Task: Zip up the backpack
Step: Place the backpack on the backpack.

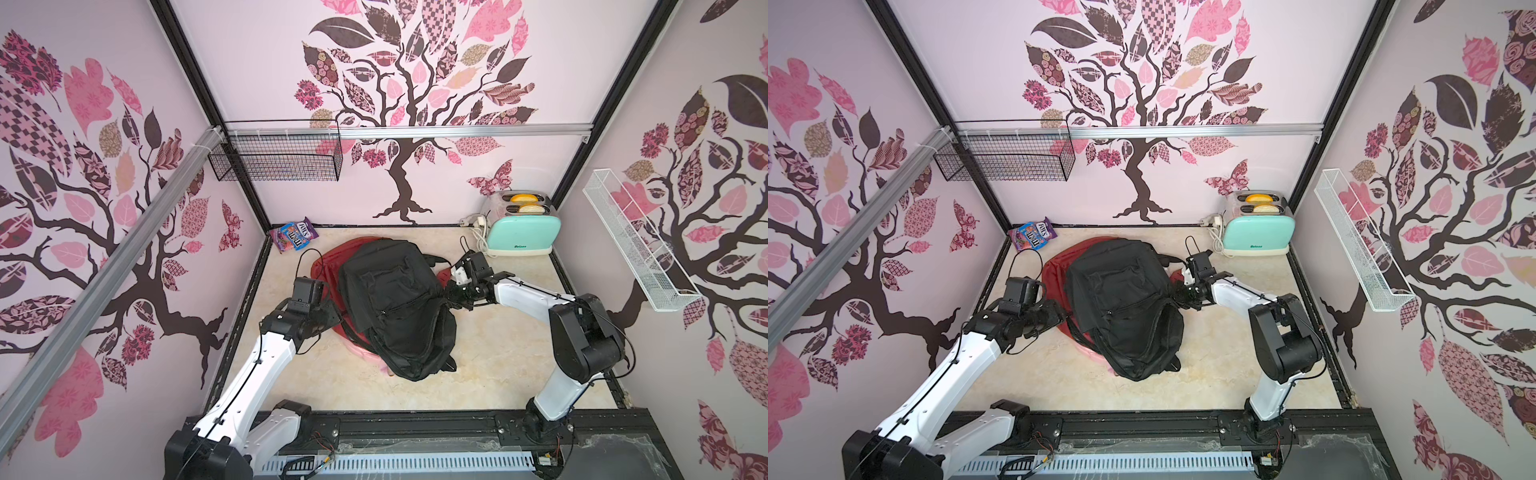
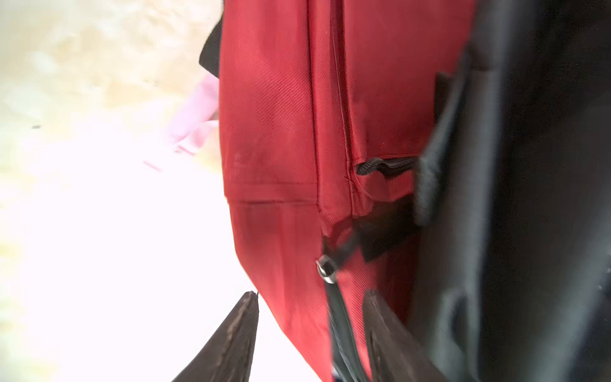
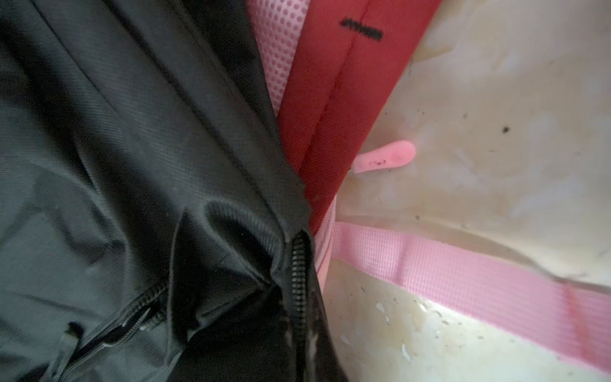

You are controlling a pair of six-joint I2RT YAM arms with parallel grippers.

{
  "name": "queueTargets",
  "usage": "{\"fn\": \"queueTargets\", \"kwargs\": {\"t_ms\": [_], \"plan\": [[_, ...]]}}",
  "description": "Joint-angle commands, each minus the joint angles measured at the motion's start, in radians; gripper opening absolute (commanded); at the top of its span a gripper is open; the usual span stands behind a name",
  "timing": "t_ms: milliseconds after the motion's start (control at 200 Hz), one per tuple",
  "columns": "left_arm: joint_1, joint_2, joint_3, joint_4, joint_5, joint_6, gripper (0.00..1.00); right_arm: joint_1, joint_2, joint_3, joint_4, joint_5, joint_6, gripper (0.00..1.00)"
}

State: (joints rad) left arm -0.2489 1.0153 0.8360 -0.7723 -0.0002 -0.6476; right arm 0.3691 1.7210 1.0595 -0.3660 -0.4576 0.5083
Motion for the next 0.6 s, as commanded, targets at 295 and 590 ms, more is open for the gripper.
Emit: {"fn": "queueTargets", "kwargs": {"t_ms": [295,590], "plan": [[-0.027,-0.160,-0.144,0.283,0.459,-0.114,0.57,0.013,-0.042,-0.115,0.237,-0.343,0.105,0.00],[-0.027,-0.104,-0.186,0.285,0.470,-0.082,0.56,-0.012,-0.059,-0.173,0.394,-0.436,0.213,0.00]]}}
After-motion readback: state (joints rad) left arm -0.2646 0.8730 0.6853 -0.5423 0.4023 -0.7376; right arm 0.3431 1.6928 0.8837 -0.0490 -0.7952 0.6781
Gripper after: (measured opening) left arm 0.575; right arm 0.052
